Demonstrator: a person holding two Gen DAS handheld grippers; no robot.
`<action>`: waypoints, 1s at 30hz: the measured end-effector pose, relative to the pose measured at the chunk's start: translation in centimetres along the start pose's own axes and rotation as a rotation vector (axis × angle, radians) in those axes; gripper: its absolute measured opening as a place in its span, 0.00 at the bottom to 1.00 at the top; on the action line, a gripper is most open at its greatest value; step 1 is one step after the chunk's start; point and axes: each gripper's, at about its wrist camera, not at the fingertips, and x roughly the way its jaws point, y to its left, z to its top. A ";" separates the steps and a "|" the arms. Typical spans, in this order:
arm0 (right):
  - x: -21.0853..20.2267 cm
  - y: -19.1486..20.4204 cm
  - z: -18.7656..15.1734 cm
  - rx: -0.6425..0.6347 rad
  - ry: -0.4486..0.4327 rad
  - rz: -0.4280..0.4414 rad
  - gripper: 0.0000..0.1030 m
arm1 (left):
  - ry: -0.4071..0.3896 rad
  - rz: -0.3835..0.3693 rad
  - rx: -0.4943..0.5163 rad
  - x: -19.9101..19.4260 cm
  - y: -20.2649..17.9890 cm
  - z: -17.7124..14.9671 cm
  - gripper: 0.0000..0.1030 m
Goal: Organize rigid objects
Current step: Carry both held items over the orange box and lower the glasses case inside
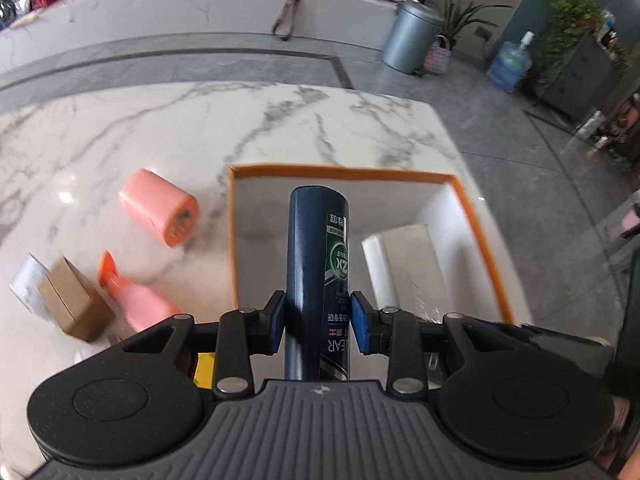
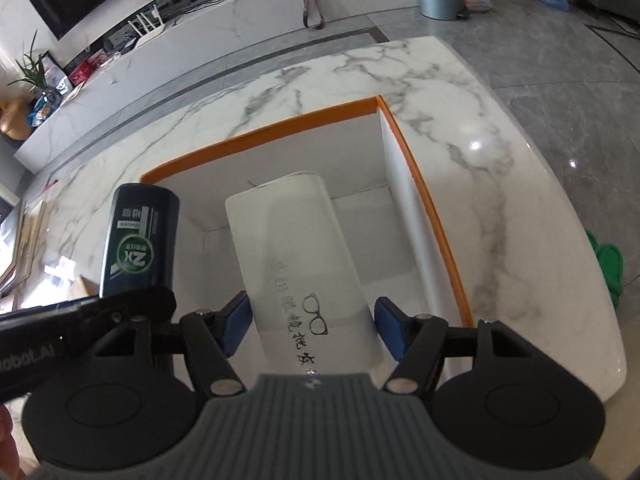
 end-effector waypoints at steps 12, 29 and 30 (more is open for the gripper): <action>5.3 1.5 1.1 -0.045 -0.016 -0.138 0.66 | -0.010 0.063 0.045 1.8 -0.5 1.1 0.37; 2.3 0.8 -1.3 -0.248 -0.087 -0.004 0.56 | -0.009 0.070 0.081 2.0 -0.4 0.5 0.37; 2.3 0.8 -1.4 -0.268 -0.067 0.020 0.48 | -0.009 0.069 0.084 2.1 -0.4 0.4 0.37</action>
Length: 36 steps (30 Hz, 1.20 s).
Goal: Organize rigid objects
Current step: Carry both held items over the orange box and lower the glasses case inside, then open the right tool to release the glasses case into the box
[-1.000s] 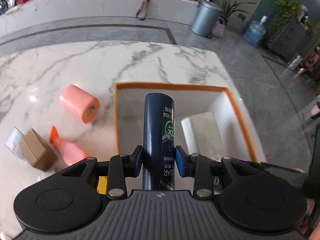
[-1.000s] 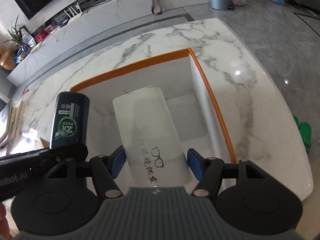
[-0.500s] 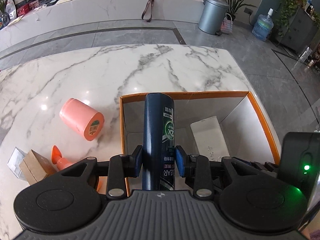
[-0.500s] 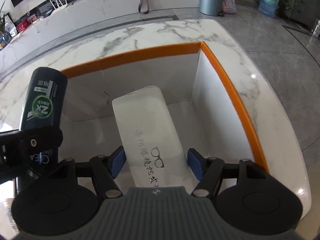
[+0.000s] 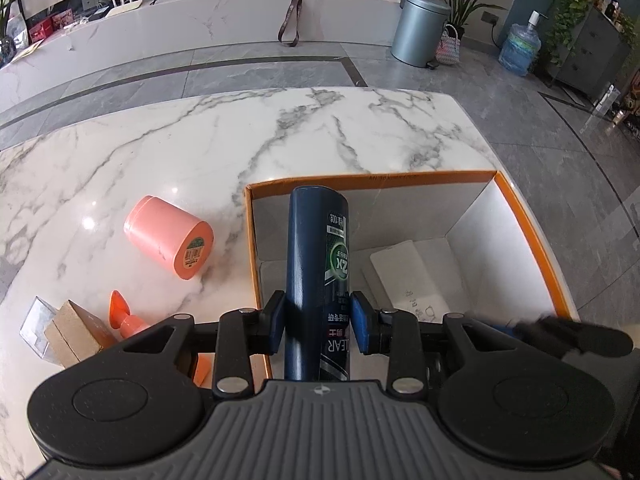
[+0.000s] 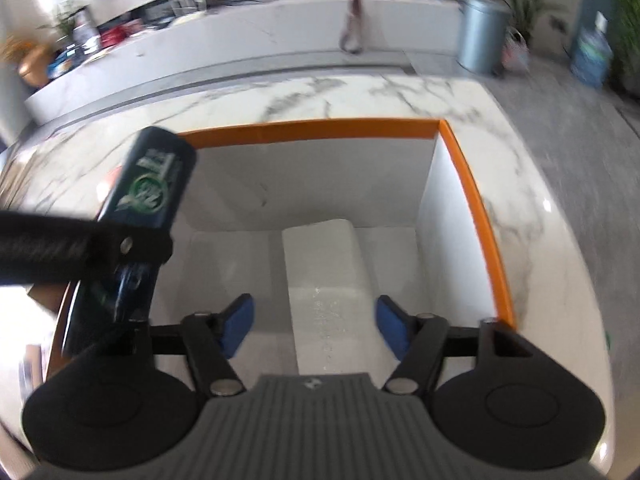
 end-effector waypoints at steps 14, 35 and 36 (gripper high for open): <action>4.6 -0.3 0.3 0.092 0.202 0.060 0.22 | -0.002 -0.008 0.016 0.0 -0.4 -0.5 0.37; -6.6 -3.2 -0.4 0.179 -0.165 -0.082 0.33 | 0.112 -0.071 -0.053 2.1 -3.4 -0.4 0.37; -7.4 -3.5 -0.9 0.183 -0.188 -0.094 0.29 | 0.128 -0.076 -0.059 2.7 -3.7 -0.4 0.37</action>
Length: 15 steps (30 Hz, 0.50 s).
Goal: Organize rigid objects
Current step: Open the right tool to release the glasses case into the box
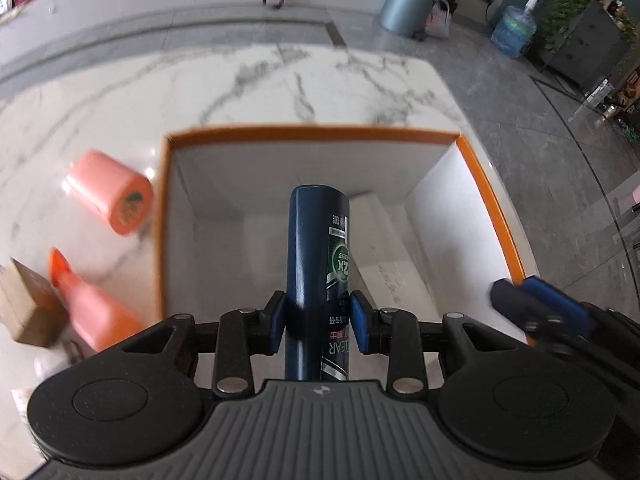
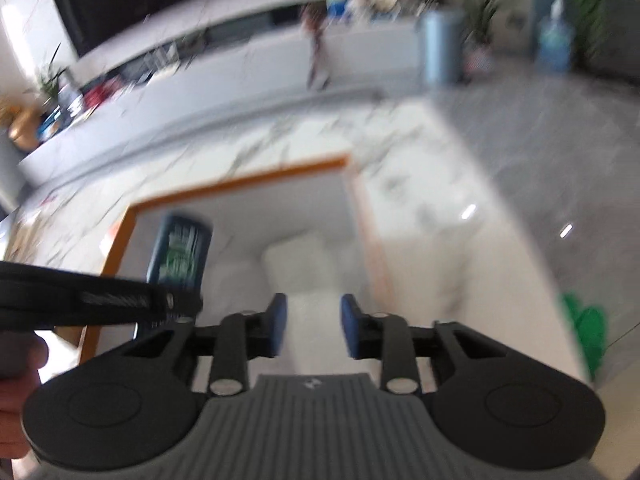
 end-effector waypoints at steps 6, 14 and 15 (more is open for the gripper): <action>-1.2 -2.2 0.8 0.096 -0.002 0.046 0.33 | 0.068 0.034 -0.055 3.8 0.0 0.0 0.37; -0.2 -3.5 1.2 0.074 0.022 -0.047 0.39 | 0.081 0.000 -0.078 5.9 -0.5 0.2 0.37; -0.1 -3.8 0.9 0.084 0.036 -0.038 0.34 | 0.079 -0.012 -0.078 6.0 -0.6 0.3 0.37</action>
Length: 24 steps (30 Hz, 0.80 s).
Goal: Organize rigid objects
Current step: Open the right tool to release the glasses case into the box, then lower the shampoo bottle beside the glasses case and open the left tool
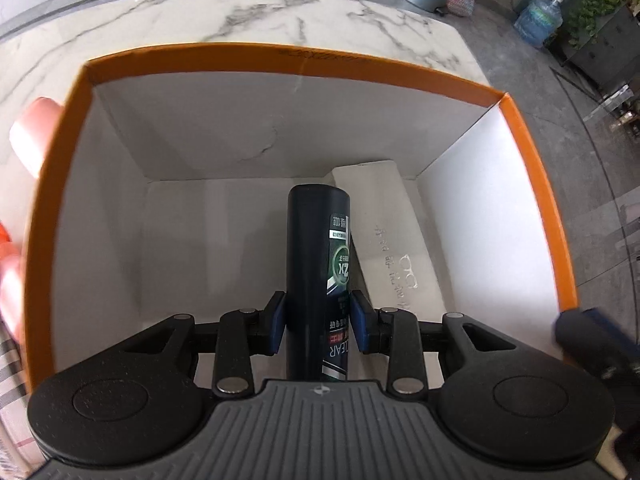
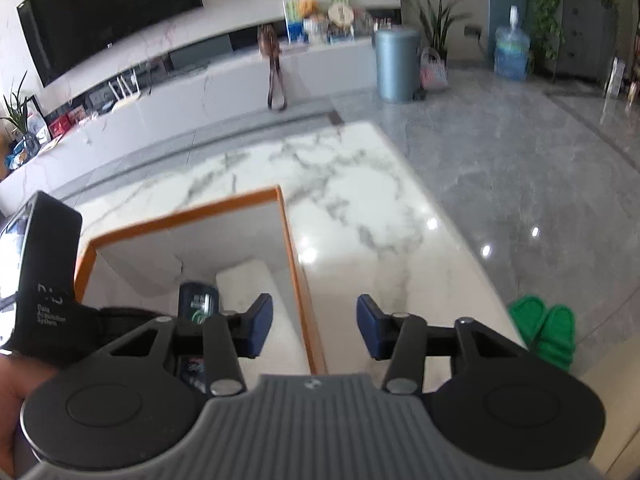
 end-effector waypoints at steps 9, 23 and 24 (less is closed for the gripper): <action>2.0 0.0 -0.7 0.008 0.058 0.028 0.20 | 0.009 -0.119 -0.025 0.8 0.4 0.1 0.37; 2.0 -0.4 -1.0 0.003 0.082 0.013 0.21 | 0.031 0.050 0.420 -3.3 -1.7 -3.3 0.54; 1.9 -0.4 -1.0 0.002 0.085 0.016 0.21 | 0.031 0.050 0.480 -3.4 -2.1 -3.9 0.56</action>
